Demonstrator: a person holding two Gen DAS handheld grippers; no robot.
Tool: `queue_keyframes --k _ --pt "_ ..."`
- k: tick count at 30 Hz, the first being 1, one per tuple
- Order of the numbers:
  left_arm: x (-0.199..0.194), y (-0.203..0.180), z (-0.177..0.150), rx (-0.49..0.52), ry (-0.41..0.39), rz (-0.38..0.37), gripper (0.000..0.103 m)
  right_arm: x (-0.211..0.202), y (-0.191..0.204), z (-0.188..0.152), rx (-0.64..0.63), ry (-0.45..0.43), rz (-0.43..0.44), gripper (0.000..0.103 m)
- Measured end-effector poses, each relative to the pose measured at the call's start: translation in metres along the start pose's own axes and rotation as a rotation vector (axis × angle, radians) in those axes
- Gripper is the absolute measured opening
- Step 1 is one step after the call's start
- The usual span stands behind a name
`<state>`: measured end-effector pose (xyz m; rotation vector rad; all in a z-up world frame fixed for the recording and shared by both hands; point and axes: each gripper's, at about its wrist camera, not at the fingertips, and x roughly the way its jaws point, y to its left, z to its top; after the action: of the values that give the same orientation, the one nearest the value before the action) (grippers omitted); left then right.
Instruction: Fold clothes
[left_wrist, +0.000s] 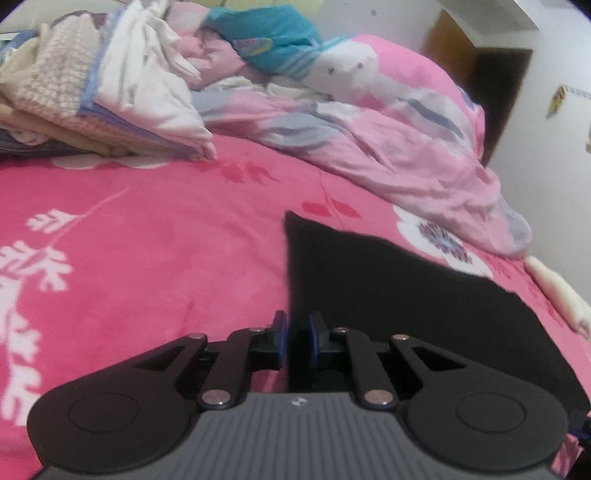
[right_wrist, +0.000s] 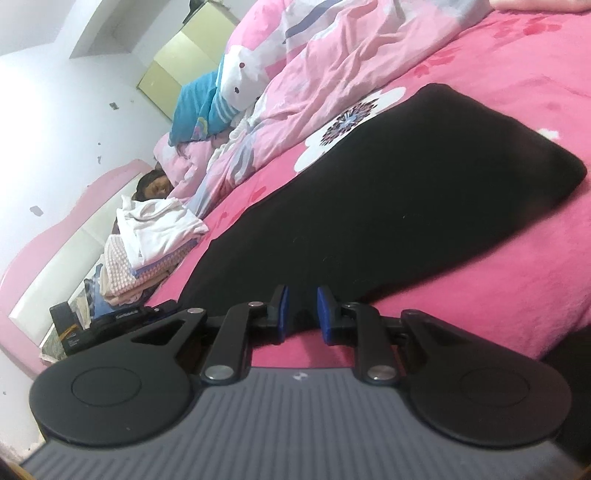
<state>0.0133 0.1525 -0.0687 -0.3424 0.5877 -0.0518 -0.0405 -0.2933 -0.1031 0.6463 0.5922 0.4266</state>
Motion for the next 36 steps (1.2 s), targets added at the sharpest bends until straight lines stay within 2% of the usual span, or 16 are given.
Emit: queue_keyframes --k 7,10,13,16,17,19,21,24,31,36 --pt "-0.015 -0.036 -0.011 0.125 -0.007 -0.109 0.021 0.008 0.012 -0.002 -0.029 0.005 0.024 0.017" --pt "-0.01 -0.039 -0.018 0.148 0.014 -0.094 0.022 0.01 0.016 -0.003 -0.043 0.007 0.028 0.017" --pt "0.0 -0.021 -0.017 0.081 0.036 -0.037 0.022 0.009 0.016 -0.004 -0.041 0.005 0.027 0.017" --pt "-0.003 -0.001 -0.01 -0.016 0.023 -0.039 0.02 0.006 0.015 -0.003 -0.033 -0.004 0.01 0.017" --pt "-0.007 0.001 -0.009 -0.022 0.008 -0.038 0.027 0.006 0.014 -0.002 -0.03 -0.008 0.005 0.017" --pt "-0.015 -0.002 -0.007 0.007 -0.013 -0.032 0.033 0.005 0.014 -0.001 -0.029 -0.018 0.002 0.017" --pt "-0.021 -0.011 -0.008 0.041 -0.015 -0.059 0.037 0.007 0.013 0.0 -0.025 -0.022 0.006 0.017" --pt "-0.028 -0.025 -0.01 0.096 -0.016 -0.1 0.05 0.013 0.012 0.0 -0.023 -0.019 0.007 0.017" --pt "-0.032 -0.068 -0.04 0.253 0.052 -0.168 0.057 0.015 0.019 -0.011 -0.112 0.013 -0.057 0.017" --pt "-0.04 -0.076 -0.057 0.293 0.086 -0.177 0.061 -0.001 0.025 -0.022 -0.165 0.05 -0.062 0.018"
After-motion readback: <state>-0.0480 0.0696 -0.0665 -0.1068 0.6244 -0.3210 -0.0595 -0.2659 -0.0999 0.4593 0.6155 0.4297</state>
